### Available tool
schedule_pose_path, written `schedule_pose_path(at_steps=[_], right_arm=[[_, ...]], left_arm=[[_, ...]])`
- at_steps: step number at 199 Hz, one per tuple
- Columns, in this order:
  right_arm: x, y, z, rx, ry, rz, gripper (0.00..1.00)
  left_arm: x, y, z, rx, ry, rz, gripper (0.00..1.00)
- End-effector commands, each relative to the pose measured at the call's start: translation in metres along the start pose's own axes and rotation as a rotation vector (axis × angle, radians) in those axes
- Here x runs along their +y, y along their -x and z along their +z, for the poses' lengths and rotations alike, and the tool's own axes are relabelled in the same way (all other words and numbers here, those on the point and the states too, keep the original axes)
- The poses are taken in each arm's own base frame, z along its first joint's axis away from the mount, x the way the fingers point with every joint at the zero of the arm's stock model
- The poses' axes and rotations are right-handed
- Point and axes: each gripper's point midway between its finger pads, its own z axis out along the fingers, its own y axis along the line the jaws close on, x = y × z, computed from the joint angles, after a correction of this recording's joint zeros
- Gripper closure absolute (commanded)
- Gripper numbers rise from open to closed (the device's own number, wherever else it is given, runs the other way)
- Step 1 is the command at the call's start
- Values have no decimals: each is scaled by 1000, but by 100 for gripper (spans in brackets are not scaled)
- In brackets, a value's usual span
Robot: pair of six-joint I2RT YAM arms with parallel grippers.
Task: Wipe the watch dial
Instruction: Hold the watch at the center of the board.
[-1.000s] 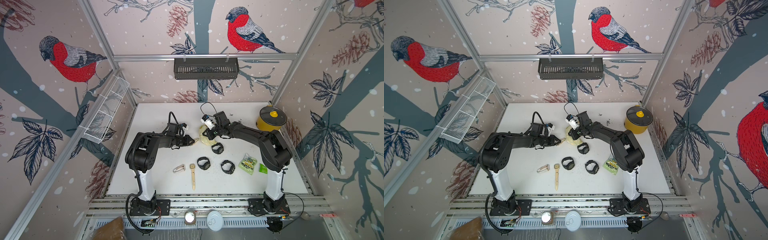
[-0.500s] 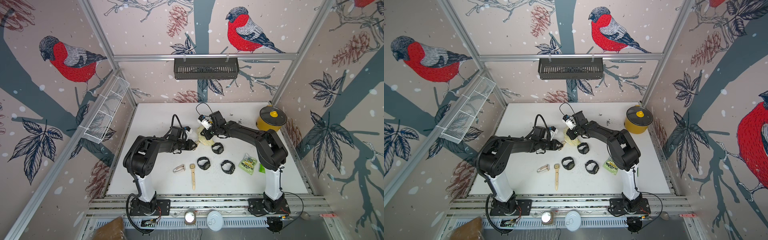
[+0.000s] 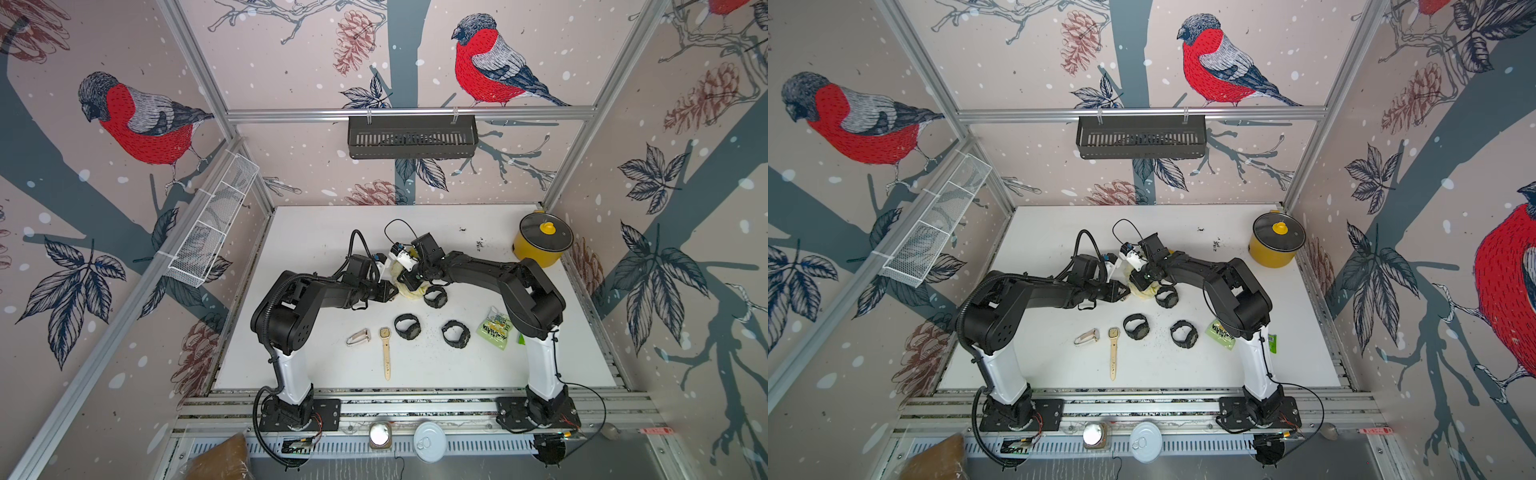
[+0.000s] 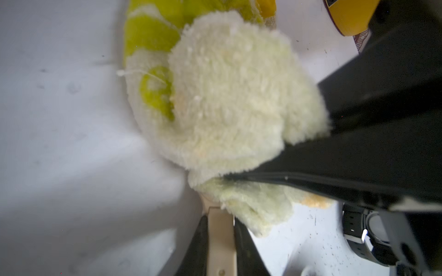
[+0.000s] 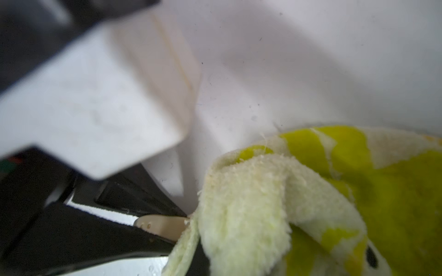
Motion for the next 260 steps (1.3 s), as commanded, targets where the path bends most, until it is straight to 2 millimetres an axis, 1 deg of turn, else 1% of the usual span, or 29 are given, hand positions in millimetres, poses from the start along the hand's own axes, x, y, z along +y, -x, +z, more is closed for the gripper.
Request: schedule_pose_path(at_steps=[1, 17, 26, 43, 50, 62, 68, 72, 74, 75, 85, 87, 88, 90, 92, 93, 94, 95, 96, 97, 107, 120, 128, 146, 159, 173, 192, 212, 260], right_arm=[[1, 17, -18, -63, 16, -12, 91], [6, 23, -26, -86, 58, -28, 91], [6, 20, -26, -83, 62, -31, 90], [-11, 8, -27, -90, -33, -45, 90], [-19, 7, -32, -114, -64, -50, 90], [-31, 10, -46, -173, -118, -71, 90], [-33, 13, -52, -197, -155, -128, 90], [-33, 10, -54, -198, -180, -169, 91], [-33, 13, -57, -205, -199, -208, 91], [-33, 10, -57, -200, -202, -216, 91], [-25, 12, -64, -221, -245, -406, 92], [-23, 9, -64, -222, -250, -438, 92], [-22, 15, -68, -238, -258, -457, 93], [-21, 11, -67, -239, -261, -485, 94], [-20, 12, -69, -248, -271, -507, 94], [-20, 15, -71, -260, -278, -522, 94], [-20, 13, -71, -262, -281, -532, 94], [-19, 17, -73, -273, -288, -544, 95], [-19, 14, -72, -274, -288, -552, 95], [-19, 17, -74, -285, -293, -563, 95], [-15, 17, -78, -323, -284, -650, 95], [-11, 19, -74, -335, -257, -718, 95], [-9, 21, -68, -331, -249, -744, 95], [-7, 25, -52, -330, -229, -782, 95], [2, 24, -44, -346, -185, -823, 95], [11, 16, -35, -343, -133, -859, 95], [15, -2, -22, -294, -69, -854, 95], [21, -13, -20, -301, -37, -857, 96], [43, -23, -21, -326, 39, -883, 96]], left_arm=[[13, -22, 0, 58, 104, 29, 81], [12, -22, -1, 41, 138, 72, 84], [13, -23, -3, 26, 151, 84, 85], [12, -22, -5, -5, 166, 112, 88], [11, -22, -5, -11, 175, 136, 91], [8, -25, -3, -7, 193, 179, 91], [6, -27, -2, -3, 198, 198, 91], [4, -27, -1, -3, 196, 210, 91], [4, -27, -1, -3, 195, 213, 91], [3, -27, -1, -3, 195, 216, 91], [2, -28, 0, -11, 189, 223, 91], [2, -28, -1, -13, 189, 224, 91], [2, -29, -1, -13, 189, 223, 91], [1, -29, -1, -15, 188, 224, 91], [2, -29, -1, -17, 188, 224, 91], [2, -29, -1, -17, 189, 224, 91], [2, -29, -1, -17, 190, 224, 91], [3, -29, -1, -20, 191, 225, 91], [3, -29, -1, -20, 192, 226, 91], [3, -29, -1, -20, 193, 226, 91], [4, -30, -2, -23, 200, 237, 91], [6, -32, -2, -18, 210, 253, 92], [6, -32, -3, -20, 215, 261, 94], [4, -30, -4, -44, 209, 269, 94], [4, -30, -4, -54, 210, 272, 94], [6, -31, -3, -49, 213, 271, 94], [7, -34, -3, -46, 214, 270, 94], [8, -36, -3, -46, 213, 268, 94], [10, -38, 0, -39, 216, 264, 94]])
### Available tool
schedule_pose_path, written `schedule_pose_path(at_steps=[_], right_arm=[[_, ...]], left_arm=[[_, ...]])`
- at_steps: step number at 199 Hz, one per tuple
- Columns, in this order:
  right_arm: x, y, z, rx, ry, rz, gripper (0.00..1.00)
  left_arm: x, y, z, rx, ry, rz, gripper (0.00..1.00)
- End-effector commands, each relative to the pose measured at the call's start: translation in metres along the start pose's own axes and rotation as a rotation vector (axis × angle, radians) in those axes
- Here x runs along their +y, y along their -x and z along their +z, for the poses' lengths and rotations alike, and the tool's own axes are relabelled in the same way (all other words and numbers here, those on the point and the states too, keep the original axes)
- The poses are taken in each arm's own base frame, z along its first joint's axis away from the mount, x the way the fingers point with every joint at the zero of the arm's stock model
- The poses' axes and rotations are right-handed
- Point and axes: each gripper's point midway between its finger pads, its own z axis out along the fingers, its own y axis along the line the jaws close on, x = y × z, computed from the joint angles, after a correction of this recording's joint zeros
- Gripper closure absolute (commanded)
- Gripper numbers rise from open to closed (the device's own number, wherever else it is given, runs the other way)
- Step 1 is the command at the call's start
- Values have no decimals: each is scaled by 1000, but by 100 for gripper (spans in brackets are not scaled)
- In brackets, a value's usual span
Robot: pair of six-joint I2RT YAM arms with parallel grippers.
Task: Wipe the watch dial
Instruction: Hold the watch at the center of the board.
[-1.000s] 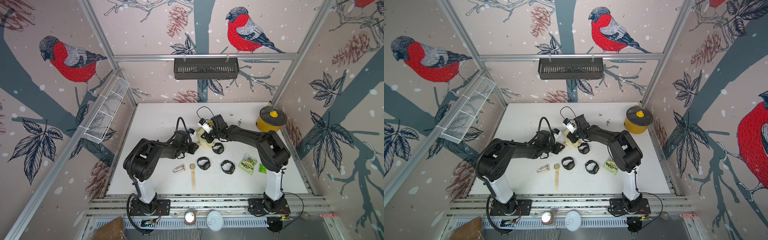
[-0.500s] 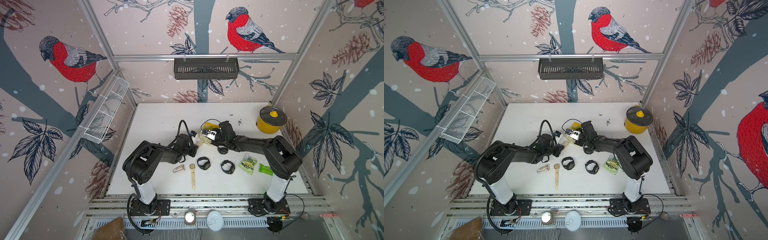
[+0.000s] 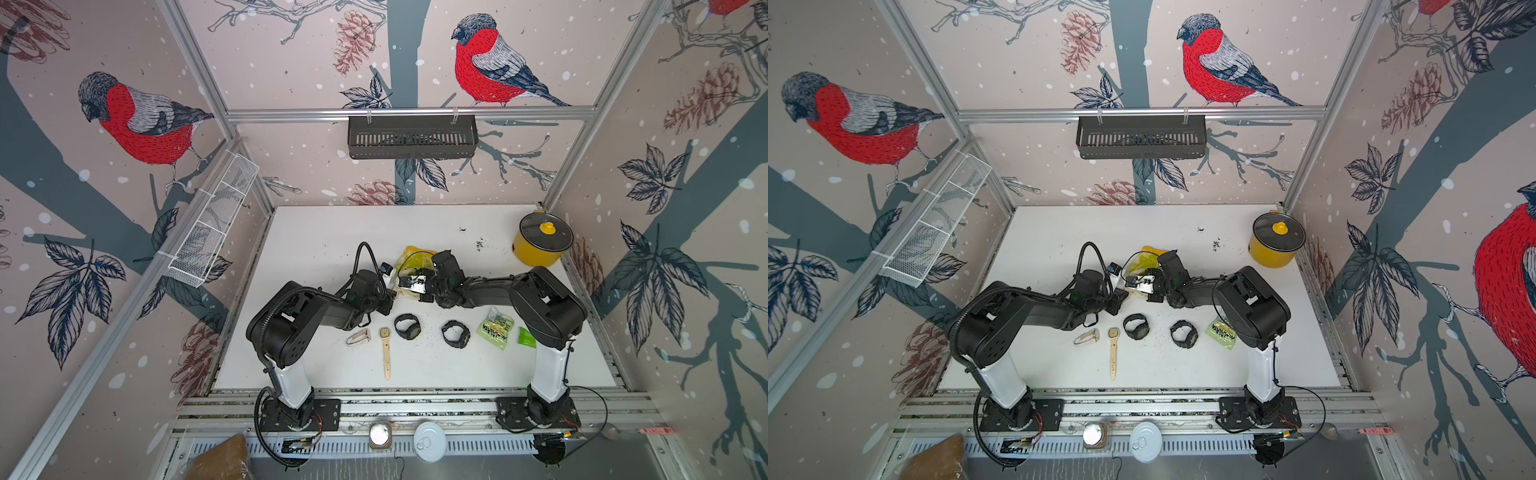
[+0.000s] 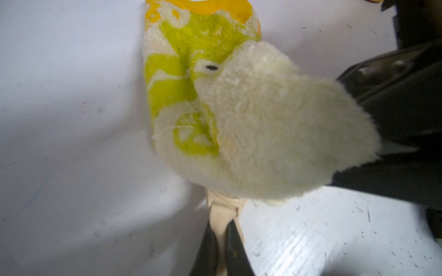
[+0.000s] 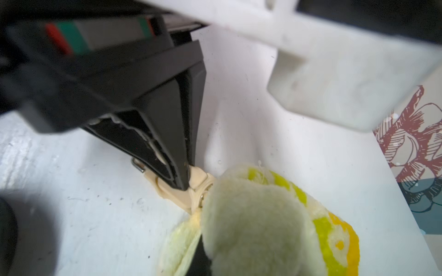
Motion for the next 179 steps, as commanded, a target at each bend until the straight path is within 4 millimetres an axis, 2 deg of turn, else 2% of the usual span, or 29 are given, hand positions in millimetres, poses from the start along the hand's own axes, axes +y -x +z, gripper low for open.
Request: schedule_pose_path(at_steps=[1, 41, 54, 78, 90, 116, 131, 156, 179], right_arm=[[12, 18, -1, -77, 48, -47, 96], [18, 23, 5, -80, 73, -47, 96], [16, 19, 10, -55, 60, -39, 96], [7, 0, 15, 20, 35, 10, 96], [-1, -4, 13, 30, 13, 32, 96], [-18, 0, -1, -33, -6, 111, 97], [-24, -2, -2, -25, -17, 129, 97], [-16, -4, 7, 4, 12, 122, 97], [-5, 7, 13, -20, 51, 112, 96]], left_arm=[[4, -28, 1, 104, 20, -12, 94], [5, -29, 2, 104, 22, -13, 94], [5, -28, 2, 103, 23, -12, 94], [5, -29, 1, 104, 23, -13, 94], [5, -29, 1, 104, 23, -12, 94], [5, -30, 0, 103, 22, -10, 95], [5, -30, 1, 103, 22, -10, 94], [5, -31, 2, 106, 22, -11, 95], [5, -32, 1, 108, 22, -11, 95]])
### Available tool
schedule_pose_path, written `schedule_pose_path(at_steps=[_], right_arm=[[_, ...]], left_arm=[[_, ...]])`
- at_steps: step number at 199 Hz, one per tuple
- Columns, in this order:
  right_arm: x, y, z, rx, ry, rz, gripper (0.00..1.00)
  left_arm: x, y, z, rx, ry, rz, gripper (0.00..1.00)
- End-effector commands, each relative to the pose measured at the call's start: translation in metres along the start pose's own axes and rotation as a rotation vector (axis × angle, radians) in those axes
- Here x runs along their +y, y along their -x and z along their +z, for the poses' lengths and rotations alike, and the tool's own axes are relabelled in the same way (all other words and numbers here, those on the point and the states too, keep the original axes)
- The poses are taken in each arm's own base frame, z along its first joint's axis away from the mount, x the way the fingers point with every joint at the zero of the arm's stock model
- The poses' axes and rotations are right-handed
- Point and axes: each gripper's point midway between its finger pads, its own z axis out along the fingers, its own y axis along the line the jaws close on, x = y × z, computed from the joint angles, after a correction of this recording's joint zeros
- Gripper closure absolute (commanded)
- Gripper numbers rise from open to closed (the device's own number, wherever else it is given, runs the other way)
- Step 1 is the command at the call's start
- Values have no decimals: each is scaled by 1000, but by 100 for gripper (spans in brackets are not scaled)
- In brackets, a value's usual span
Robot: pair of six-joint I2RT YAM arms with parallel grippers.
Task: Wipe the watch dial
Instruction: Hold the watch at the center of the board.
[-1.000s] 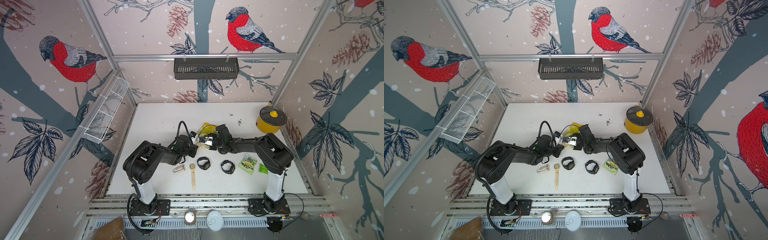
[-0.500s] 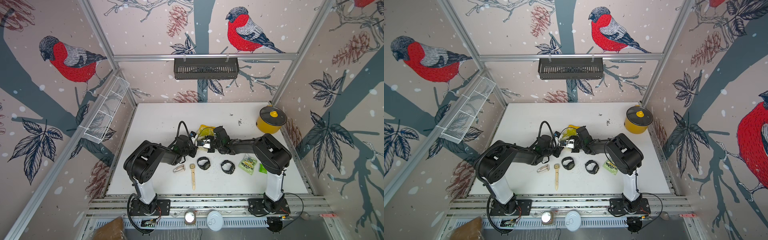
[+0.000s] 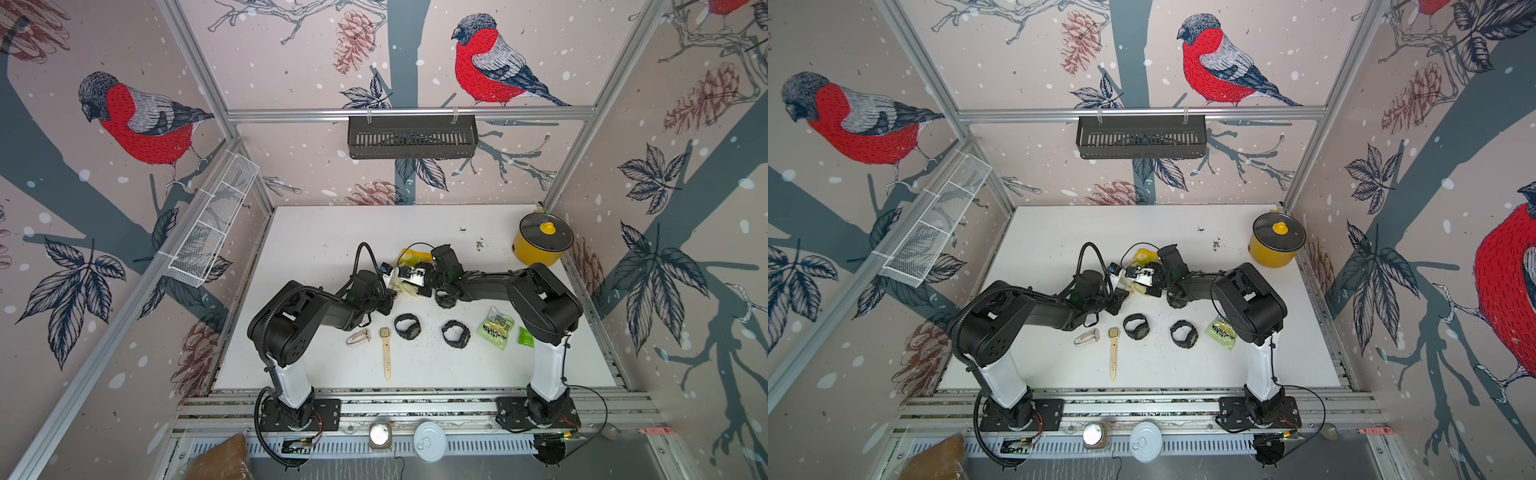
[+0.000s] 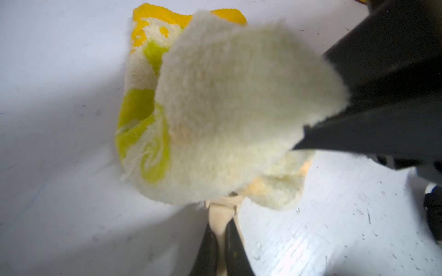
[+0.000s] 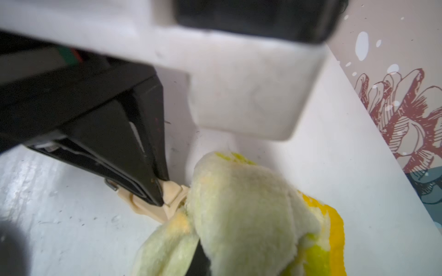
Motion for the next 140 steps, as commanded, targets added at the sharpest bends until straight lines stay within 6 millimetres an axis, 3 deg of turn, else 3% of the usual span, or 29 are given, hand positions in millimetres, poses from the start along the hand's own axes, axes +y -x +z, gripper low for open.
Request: schedule_pose_path(at_steps=[1, 62, 103, 140], right_arm=[[12, 5, 6, -6, 45, 13, 96], [27, -9, 22, 111, 77, 4, 97], [20, -46, 23, 258, 56, 41, 97], [15, -66, 27, 342, 14, 43, 97]], left_arm=[[4, -32, 0, 118, 21, -14, 95], [4, -34, -1, 116, 23, -16, 95], [4, -32, -3, 103, 23, -19, 95], [4, -30, -4, 98, 22, -17, 95]])
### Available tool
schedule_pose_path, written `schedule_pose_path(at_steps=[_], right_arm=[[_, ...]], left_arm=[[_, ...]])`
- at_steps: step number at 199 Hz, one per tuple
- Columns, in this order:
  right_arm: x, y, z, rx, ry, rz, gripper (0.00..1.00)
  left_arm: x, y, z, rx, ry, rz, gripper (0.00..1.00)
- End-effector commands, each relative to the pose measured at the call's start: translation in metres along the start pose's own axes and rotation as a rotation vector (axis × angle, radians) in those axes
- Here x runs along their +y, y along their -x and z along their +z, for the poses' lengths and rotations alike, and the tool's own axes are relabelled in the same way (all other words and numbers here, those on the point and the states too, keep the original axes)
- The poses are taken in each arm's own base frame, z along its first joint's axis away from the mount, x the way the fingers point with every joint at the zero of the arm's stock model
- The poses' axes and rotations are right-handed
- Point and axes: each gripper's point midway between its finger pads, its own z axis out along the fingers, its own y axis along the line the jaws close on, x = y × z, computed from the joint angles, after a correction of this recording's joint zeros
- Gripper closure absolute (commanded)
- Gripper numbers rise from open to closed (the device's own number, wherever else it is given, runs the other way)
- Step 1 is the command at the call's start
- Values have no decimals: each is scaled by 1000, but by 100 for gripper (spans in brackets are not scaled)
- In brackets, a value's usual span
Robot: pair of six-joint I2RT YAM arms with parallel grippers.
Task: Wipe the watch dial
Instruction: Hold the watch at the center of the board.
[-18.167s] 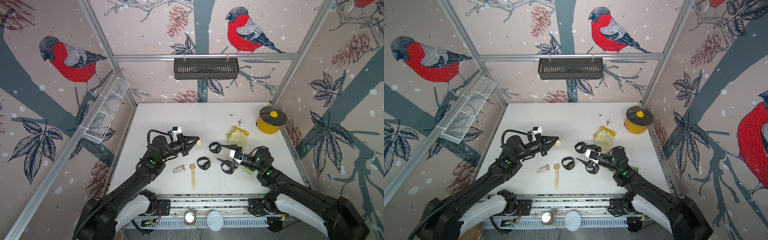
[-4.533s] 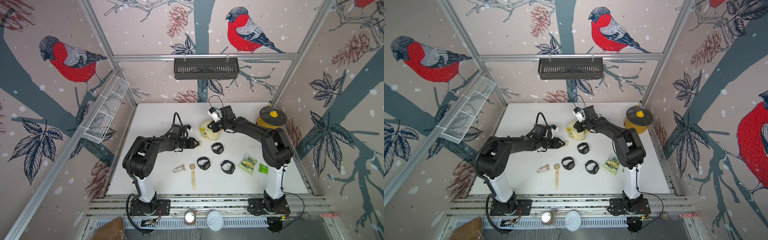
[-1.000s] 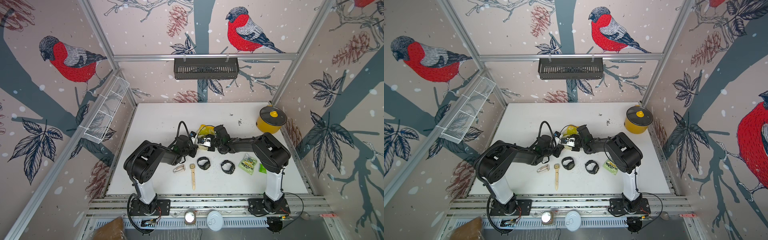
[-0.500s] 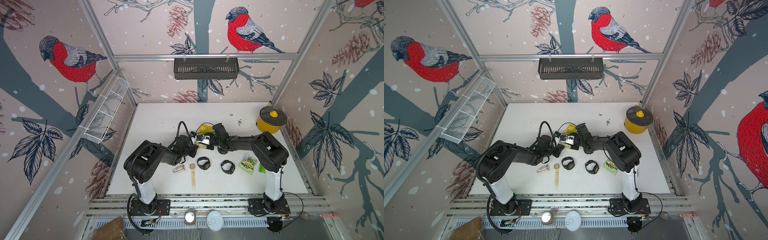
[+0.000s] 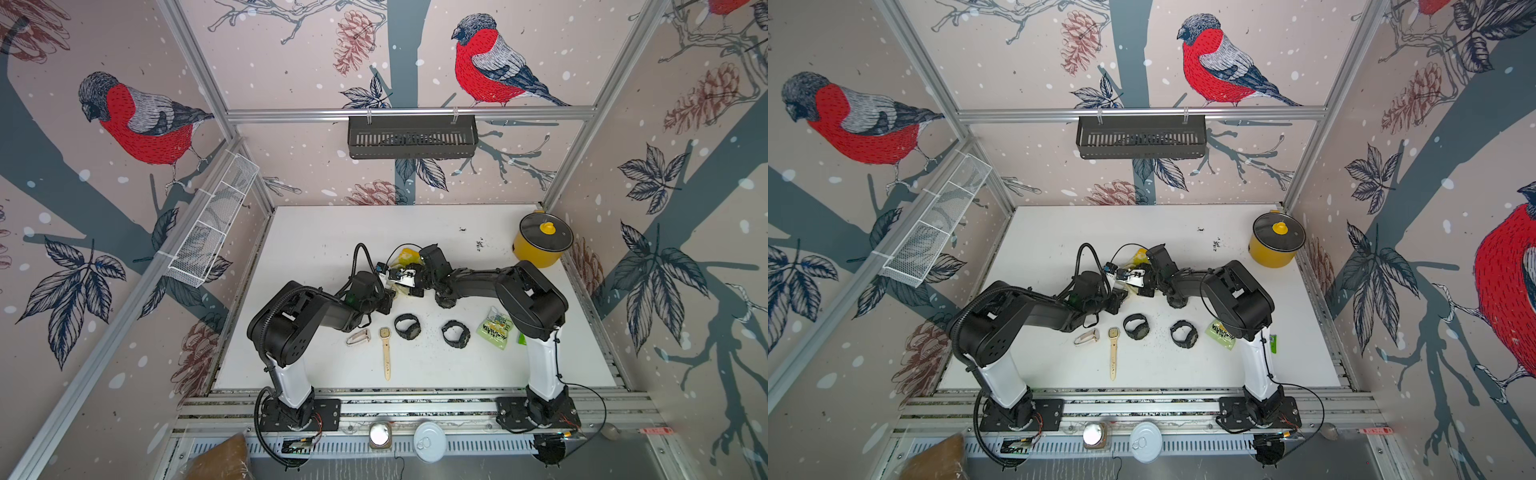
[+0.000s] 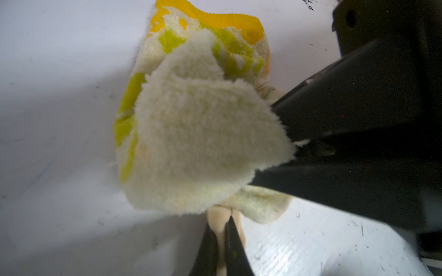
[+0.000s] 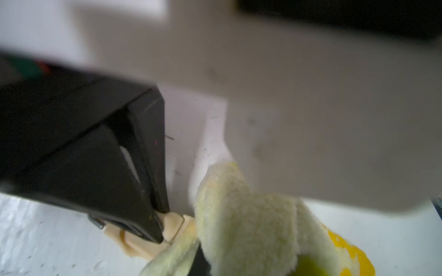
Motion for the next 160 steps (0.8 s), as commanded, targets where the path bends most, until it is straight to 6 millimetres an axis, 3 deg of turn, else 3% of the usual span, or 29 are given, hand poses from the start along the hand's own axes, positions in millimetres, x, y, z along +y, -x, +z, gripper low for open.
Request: schedule_pose_path(at_steps=[1, 31, 84, 160], right_arm=[[12, -60, 3, 273, -13, 78, 97], [11, -55, 4, 264, 9, 109, 97], [23, -3, 2, 98, 116, 189, 97], [25, -3, 7, 123, 179, 298, 97]], left_arm=[[5, -29, -2, 107, 23, 100, 95], [5, -29, -5, 98, 25, 96, 95], [7, -31, -4, 99, 31, 95, 96], [7, -31, -4, 96, 29, 94, 96]])
